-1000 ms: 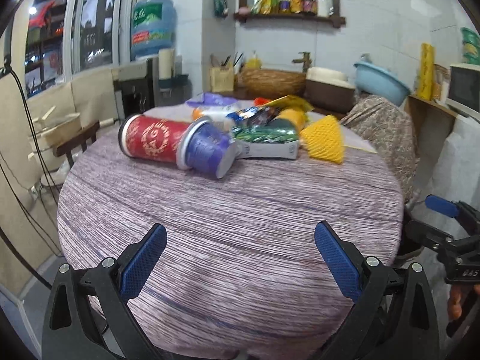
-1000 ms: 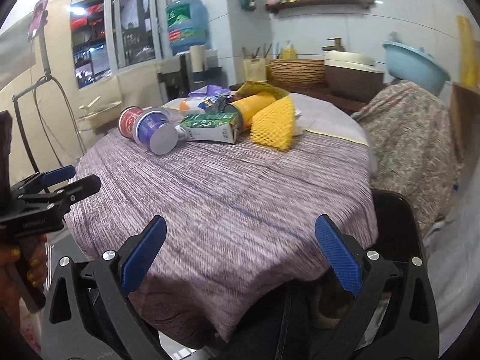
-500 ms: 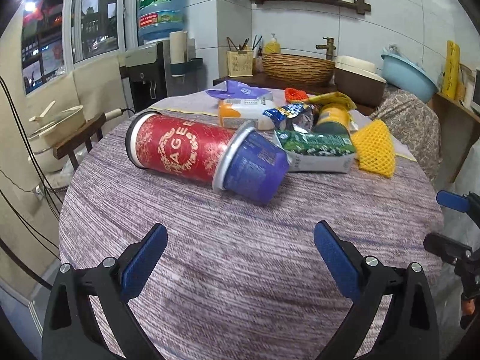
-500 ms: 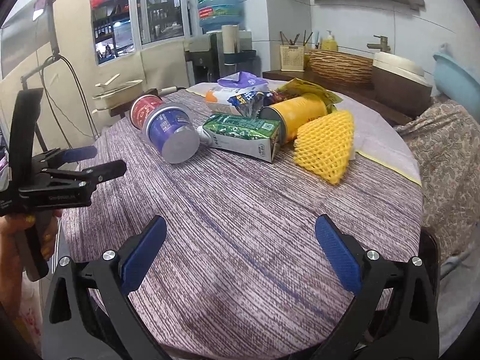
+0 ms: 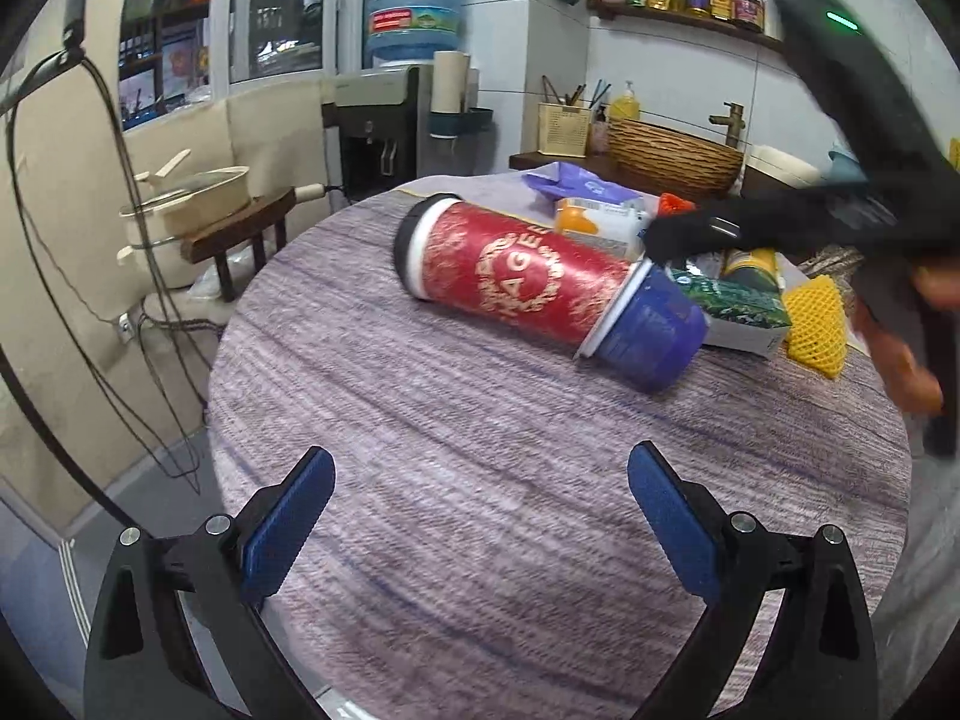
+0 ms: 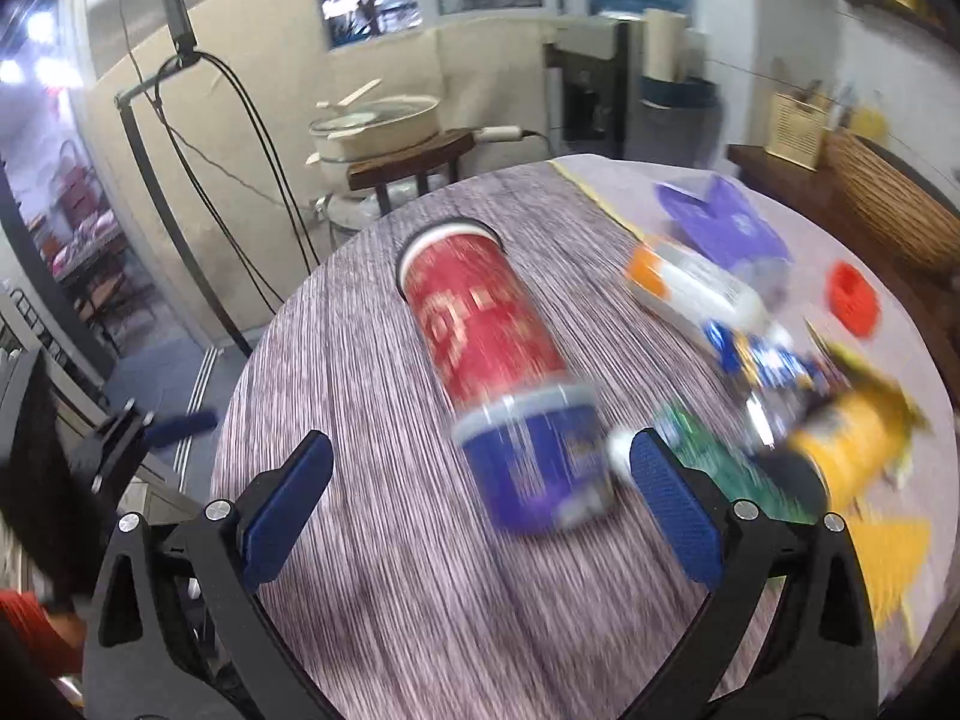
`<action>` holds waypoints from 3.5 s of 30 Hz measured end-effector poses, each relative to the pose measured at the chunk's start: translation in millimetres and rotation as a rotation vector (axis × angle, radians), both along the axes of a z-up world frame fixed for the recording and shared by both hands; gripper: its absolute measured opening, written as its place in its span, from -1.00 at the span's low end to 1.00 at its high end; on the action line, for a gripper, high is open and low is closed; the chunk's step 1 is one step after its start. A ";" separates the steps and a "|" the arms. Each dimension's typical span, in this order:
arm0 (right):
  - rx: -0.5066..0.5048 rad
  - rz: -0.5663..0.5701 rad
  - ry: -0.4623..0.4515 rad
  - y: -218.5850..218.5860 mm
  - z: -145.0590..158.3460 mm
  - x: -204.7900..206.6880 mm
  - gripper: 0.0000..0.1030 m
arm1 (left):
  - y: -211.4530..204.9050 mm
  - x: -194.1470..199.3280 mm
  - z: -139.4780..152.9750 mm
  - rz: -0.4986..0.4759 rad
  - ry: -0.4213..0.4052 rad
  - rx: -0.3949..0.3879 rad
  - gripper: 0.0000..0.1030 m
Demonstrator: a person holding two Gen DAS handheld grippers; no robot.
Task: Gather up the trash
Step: 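Reach the right tool to the red cup with black lid and grasp it, then lift the red cup with the right tool off the blue cup, then grasp the blue plastic cup with the left tool while the right tool holds the red cup, then carry the red cup with the right tool and blue cup with the left tool to the black bin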
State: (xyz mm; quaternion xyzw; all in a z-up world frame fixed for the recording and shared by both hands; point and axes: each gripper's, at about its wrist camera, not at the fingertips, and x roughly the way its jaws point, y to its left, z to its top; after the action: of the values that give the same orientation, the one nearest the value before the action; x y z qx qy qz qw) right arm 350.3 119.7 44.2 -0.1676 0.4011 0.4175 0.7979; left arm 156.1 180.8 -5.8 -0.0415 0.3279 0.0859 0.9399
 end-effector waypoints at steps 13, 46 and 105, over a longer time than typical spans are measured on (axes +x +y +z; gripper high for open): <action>-0.531 0.098 -0.032 154.9 -63.7 69.4 0.90 | 39.9 -5.4 -13.5 0.023 0.019 -0.032 0.89; 0.122 -0.058 -0.173 30.5 83.1 42.5 0.54 | 28.9 26.7 -8.1 -0.162 0.006 -0.075 0.89; 0.246 -0.685 -0.315 -367.6 27.6 -155.9 0.54 | -206.6 7.7 47.5 -0.717 -0.193 -0.167 -0.85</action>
State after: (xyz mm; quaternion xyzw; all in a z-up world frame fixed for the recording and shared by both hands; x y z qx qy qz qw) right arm 194.4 -247.9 71.9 0.0109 0.2536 0.1413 0.9569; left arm 163.8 -25.8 41.8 -0.0083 0.2375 -0.2799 0.9302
